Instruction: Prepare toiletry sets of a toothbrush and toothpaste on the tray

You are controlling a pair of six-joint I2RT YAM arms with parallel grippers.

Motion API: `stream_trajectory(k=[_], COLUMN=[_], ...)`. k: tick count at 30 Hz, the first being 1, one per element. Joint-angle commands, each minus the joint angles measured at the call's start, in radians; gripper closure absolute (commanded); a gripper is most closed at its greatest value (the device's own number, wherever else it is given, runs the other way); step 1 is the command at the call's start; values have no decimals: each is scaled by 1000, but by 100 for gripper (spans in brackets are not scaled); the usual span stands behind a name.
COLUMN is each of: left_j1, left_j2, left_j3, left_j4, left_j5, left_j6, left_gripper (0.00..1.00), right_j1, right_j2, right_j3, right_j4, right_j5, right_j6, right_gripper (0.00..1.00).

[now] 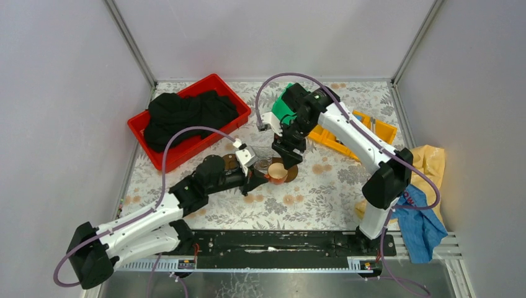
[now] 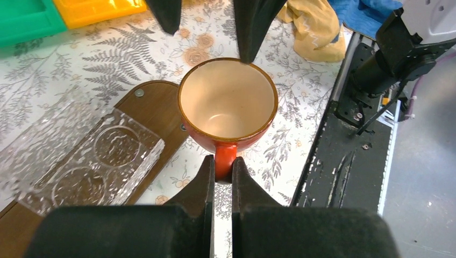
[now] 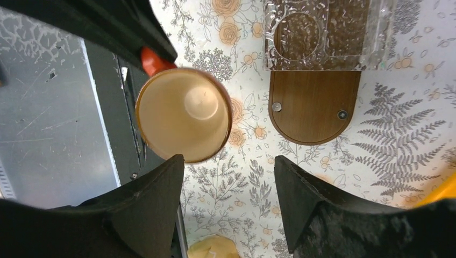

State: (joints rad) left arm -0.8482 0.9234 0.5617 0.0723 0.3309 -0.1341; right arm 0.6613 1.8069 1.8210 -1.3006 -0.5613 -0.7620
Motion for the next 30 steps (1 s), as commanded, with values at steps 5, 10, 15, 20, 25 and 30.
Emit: stream_trajectory(k=[5,10,15,20,25,30], left_j1=[-3,-2,8,30,90,124], left_j2=[-208,-291,-354,-403,-379,-331], left_j3=[-115,-136,-179,-213,-257,-306], left_j4=[142,125,134,109,99,142], left_j5=[-228,-417,-630,-793,-835,-825], left_j6=[-2,-28,-63,-94,-135,-154], left_gripper=[100,100,100,100,100,100], right_j1=[-149,-295,-393,-473,-542,-594], right_j2=[-131,-233,-334,-406,-458,-501], right_j3=[91,-68,-327,-495,-612,-666], right_j4=[-78,9,270,502,646,671], right_j5=[-198,-308,-345,-375,-451,-532], right_j6=[-61,-70,40,156,215,211], right_gripper=[30,30,31,31,31,31])
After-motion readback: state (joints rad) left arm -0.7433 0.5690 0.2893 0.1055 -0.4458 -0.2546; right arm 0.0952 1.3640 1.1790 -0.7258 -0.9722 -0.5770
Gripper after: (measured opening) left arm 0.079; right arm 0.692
